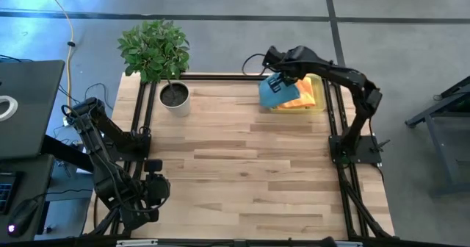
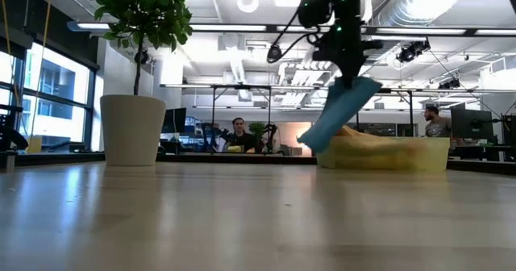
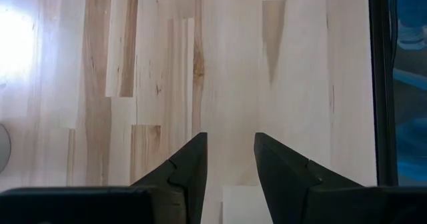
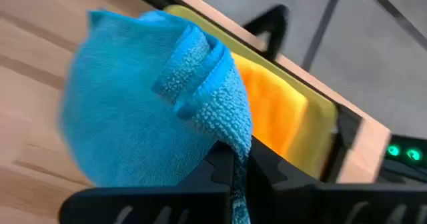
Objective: Fold microfiber towels
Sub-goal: Put the blue microfiber towel into the yellow bin
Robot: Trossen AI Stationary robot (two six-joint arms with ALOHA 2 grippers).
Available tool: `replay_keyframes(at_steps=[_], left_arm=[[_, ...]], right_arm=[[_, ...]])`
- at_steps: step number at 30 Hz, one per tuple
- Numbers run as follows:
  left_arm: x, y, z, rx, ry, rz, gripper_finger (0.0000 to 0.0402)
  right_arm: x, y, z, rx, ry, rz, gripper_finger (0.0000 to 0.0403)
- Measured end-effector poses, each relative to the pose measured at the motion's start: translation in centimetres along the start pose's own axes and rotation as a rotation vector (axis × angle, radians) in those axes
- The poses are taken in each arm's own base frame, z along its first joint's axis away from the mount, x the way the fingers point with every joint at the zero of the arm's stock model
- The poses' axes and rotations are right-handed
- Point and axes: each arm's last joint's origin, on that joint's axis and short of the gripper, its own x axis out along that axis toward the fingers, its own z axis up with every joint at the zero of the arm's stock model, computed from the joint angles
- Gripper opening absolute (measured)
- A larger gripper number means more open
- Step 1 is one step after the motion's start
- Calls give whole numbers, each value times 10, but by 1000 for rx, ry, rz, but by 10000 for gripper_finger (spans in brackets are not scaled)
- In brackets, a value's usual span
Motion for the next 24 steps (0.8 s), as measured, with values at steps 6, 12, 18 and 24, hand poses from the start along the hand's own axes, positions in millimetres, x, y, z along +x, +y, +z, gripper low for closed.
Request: replay_keyframes(at_steps=[6, 12, 18, 24], left_arm=[[0, 0, 0, -18, 0, 0, 115], [0, 0, 0, -43, -1, 0, 115], [0, 0, 0, -46, -1, -1, 115], [0, 0, 0, -70, -1, -1, 115]], right_arm=[[-15, -24, -7, 27, 3, -27, 0], [-28, -32, -8, 50, -46, 51, 0], [-44, -26, -1, 57, -178, 258, 0], [-57, -27, 2, 65, -259, 392, 0]])
